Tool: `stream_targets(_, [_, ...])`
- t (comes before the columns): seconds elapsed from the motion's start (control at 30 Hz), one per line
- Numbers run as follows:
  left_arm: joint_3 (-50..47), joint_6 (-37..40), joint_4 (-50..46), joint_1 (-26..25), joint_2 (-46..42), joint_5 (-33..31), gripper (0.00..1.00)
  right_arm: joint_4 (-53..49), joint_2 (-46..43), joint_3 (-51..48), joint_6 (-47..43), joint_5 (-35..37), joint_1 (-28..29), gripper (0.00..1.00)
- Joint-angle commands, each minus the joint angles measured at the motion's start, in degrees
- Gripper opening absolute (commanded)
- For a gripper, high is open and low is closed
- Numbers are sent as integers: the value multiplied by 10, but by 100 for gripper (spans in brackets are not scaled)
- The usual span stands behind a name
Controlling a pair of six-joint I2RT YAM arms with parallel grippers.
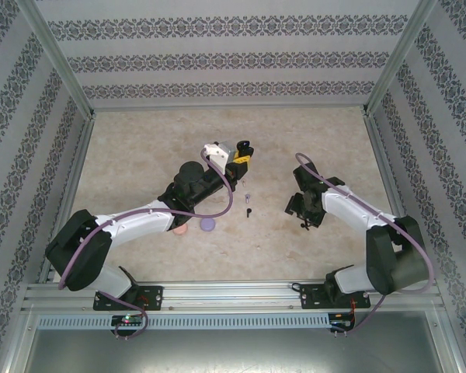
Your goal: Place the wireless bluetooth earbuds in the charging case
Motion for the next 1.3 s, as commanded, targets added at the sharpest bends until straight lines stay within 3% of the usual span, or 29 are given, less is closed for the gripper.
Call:
stream_targets(0.0, [-1, 2, 13, -7, -15, 0, 0, -6, 20, -14, -1, 27, -8, 64])
stream_targets(0.23, [-4, 1, 11, -7, -20, -1, 0, 10, 52, -22, 9, 11, 1, 64])
stream_targets(0.5, [-4, -1, 11, -7, -17, -3, 0, 13, 27, -27, 25, -19, 23, 64])
stream_targets(0.67, [-2, -3, 13, -8, -13, 0, 0, -18, 6, -16, 25, 22, 27, 64])
stream_targets(0.87, [-3, -1, 11, -8, -16, 0, 0, -51, 26, 17, -42, 76, 25, 63])
stream_targets(1.27, [-5, 4, 9, -8, -17, -4, 0, -59, 77, 46, -130, 37, 25, 52])
